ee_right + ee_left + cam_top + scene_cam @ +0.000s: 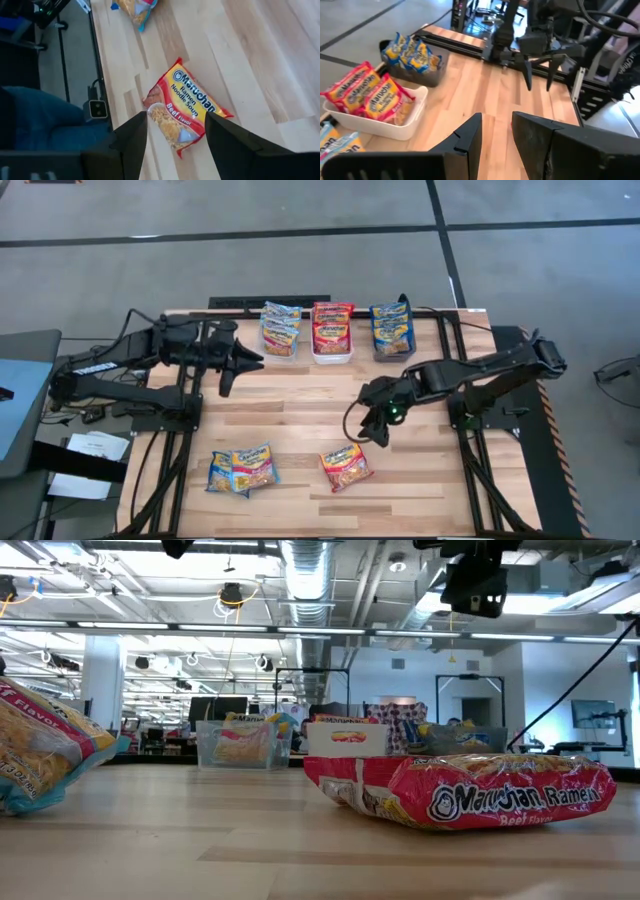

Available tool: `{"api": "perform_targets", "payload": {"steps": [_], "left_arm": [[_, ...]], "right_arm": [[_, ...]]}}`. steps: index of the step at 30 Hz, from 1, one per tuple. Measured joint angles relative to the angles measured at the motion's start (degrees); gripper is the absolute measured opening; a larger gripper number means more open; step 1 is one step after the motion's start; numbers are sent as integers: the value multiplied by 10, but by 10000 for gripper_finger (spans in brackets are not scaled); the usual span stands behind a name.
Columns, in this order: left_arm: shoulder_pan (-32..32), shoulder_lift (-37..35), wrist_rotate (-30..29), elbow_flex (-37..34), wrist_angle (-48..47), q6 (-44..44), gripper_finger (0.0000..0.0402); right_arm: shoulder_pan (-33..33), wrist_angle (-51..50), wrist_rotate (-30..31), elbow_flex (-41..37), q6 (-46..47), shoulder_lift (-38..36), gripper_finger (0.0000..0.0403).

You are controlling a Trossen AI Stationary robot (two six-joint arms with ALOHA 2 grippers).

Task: Sort Maruchan noodles
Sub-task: Put the orange bag into the white bin

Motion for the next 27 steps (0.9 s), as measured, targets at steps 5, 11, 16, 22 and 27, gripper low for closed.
{"api": "perform_targets", "payload": {"steps": [5,11,16,22,27], "left_arm": [[-36,0,0,0,0,-17,95],[-88,0,-1,0,-4,-53,95],[-127,5,-21,0,-8,-73,95],[-155,16,-56,0,-13,-77,96],[-172,26,-62,0,-10,-95,96]], "right_arm": [[19,5,0,0,-38,21,223],[39,79,0,0,-116,92,223],[48,123,0,0,-151,159,223],[44,130,-1,0,-148,220,223],[44,148,12,0,-156,248,223]]}}
